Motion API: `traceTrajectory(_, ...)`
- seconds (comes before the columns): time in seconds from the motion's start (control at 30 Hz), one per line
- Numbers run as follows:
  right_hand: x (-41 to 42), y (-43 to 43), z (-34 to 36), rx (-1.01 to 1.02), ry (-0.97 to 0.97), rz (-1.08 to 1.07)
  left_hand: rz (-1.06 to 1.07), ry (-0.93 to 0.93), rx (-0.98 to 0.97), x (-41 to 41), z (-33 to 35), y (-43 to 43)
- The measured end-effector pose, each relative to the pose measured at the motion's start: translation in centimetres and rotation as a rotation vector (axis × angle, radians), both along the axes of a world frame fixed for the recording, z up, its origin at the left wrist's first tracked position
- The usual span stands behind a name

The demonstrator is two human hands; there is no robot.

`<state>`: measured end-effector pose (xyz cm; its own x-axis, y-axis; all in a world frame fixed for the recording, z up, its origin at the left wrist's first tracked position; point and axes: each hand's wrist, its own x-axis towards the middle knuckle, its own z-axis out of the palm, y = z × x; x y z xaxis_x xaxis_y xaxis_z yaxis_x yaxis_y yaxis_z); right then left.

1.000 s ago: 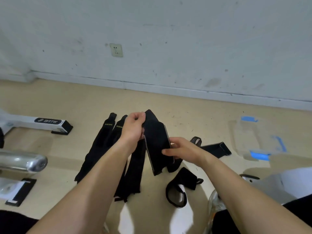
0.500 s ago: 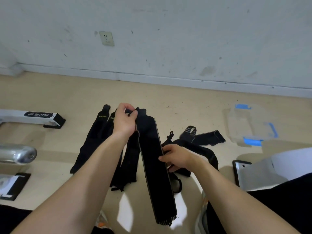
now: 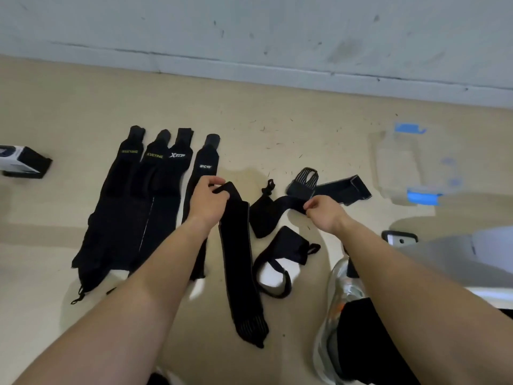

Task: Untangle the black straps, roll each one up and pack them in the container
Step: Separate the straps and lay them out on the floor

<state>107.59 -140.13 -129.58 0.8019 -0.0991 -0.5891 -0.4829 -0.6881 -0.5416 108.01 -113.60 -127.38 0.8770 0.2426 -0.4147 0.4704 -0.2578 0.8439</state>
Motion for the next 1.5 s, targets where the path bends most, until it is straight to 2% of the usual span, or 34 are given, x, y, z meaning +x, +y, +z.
traceTrajectory(0.17, 4.0, 0.2, -2.2, -0.119, -0.052, 0.053, -0.009, 0.096, -0.071, 1.9, -4.5, 0.2)
traceTrajectory(0.37, 6.7, 3.5, -4.9, -0.237, -0.087, 0.515, -0.041, 0.133, -0.021, 3.6, -9.0, -0.6)
traceTrajectory(0.43, 6.4, 4.4, -6.1, -0.266, -0.089, 0.572, -0.116, 0.166, 0.003, 4.1, -10.2, -1.3)
traceTrajectory(0.57, 4.7, 4.2, -8.1, -0.14, -0.061, 0.526, -0.364, 0.228, 0.136, 4.7, -12.3, -2.6)
traceTrajectory(0.67, 3.8, 3.2, -8.8, 0.016, 0.095, 0.498, -0.468, 0.254, 0.199, 4.8, -13.1, -2.7)
traceTrajectory(0.73, 3.5, 2.6, -8.5, 0.204, 0.209, 0.391, -0.526, 0.265, 0.247, 4.5, -13.4, -2.6)
traceTrajectory(0.8, 3.5, 2.0, -8.3, 0.264, 0.182, 0.191, -0.557, 0.276, 0.268, 3.9, -13.6, -2.6)
traceTrajectory(0.93, 5.1, -0.3, -10.4, -0.151, -0.076, -0.053, -0.425, 0.213, 0.233, 3.5, -14.1, -2.3)
traceTrajectory(1.03, 6.5, -1.0, -11.8, -0.216, 0.005, -0.23, -0.341, 0.195, 0.192, 3.7, -14.0, -1.7)
traceTrajectory(1.1, 7.2, -1.1, -12.2, -0.224, 0.085, -0.264, -0.326, 0.195, 0.162, 3.6, -13.9, -1.4)
traceTrajectory(1.17, 7.6, -0.6, -11.8, -0.188, 0.069, -0.251, -0.314, 0.201, 0.129, 3.5, -13.9, -1.2)
traceTrajectory(1.23, 7.6, 0.2, -11.0, -0.138, -0.052, -0.243, -0.281, 0.185, 0.068, 3.5, -13.8, -1.1)
traceTrajectory(1.3, 7.4, 1.3, -10.0, -0.071, -0.144, -0.101, -0.181, 0.134, 0.009, 3.8, -13.3, -1.1)
traceTrajectory(1.4, 6.8, 3.0, -8.9, 0.106, -0.063, 0.268, -0.011, 0.01, 0.016, 4.7, -12.6, -0.4)
traceTrajectory(1.43, 6.7, 3.2, -8.8, 0.146, -0.03, 0.329, 0.013, -0.021, 0.033, 4.9, -12.4, -0.2)
traceTrajectory(1.5, 6.5, 3.1, -8.6, 0.111, -0.09, 0.266, 0.028, -0.049, 0.044, 5.2, -12.2, 0.1)
